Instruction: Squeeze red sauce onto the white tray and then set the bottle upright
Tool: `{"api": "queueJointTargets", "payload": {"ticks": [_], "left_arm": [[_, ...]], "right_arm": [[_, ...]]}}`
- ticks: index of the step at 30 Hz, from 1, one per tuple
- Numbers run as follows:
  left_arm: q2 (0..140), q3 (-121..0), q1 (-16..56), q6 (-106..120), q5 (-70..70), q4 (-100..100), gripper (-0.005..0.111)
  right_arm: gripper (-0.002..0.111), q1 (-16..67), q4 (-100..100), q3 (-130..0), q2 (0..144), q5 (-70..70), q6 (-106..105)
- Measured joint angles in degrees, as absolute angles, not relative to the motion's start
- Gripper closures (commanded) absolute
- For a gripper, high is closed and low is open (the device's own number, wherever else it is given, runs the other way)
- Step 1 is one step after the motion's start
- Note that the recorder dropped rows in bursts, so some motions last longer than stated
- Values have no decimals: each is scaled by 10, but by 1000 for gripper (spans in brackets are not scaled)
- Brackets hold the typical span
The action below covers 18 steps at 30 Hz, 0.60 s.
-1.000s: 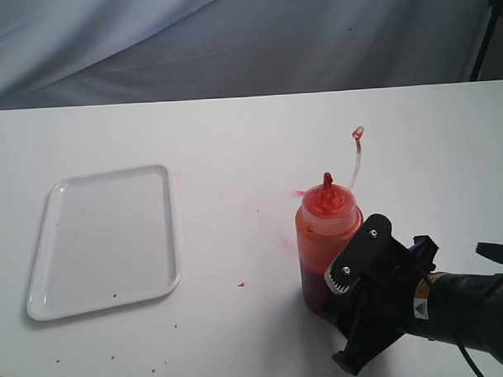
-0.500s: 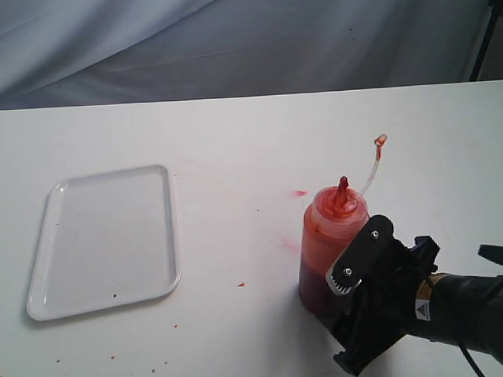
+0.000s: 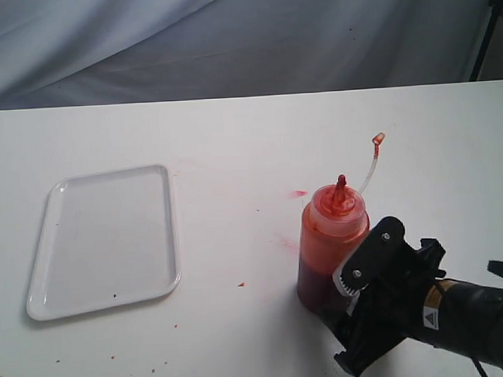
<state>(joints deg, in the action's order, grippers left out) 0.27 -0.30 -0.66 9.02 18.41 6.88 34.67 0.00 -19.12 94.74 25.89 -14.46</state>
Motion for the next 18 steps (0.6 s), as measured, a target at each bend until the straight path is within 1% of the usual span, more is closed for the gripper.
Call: {"api": "queueJointTargets", "payload": {"ticks": [5, 9, 13, 18], "left_arm": [[3, -3, -7, 90, 184, 69, 107], [3, -3, -7, 90, 184, 69, 107], [3, -3, -7, 90, 184, 69, 107], [3, -3, -7, 90, 184, 69, 107]], "right_arm": [[29, 347, 0, -135, 930, 350, -129], [29, 347, 20, -88, 873, 423, -114], [29, 347, 25, -72, 834, 446, -80], [29, 347, 25, -72, 832, 450, -74]]}}
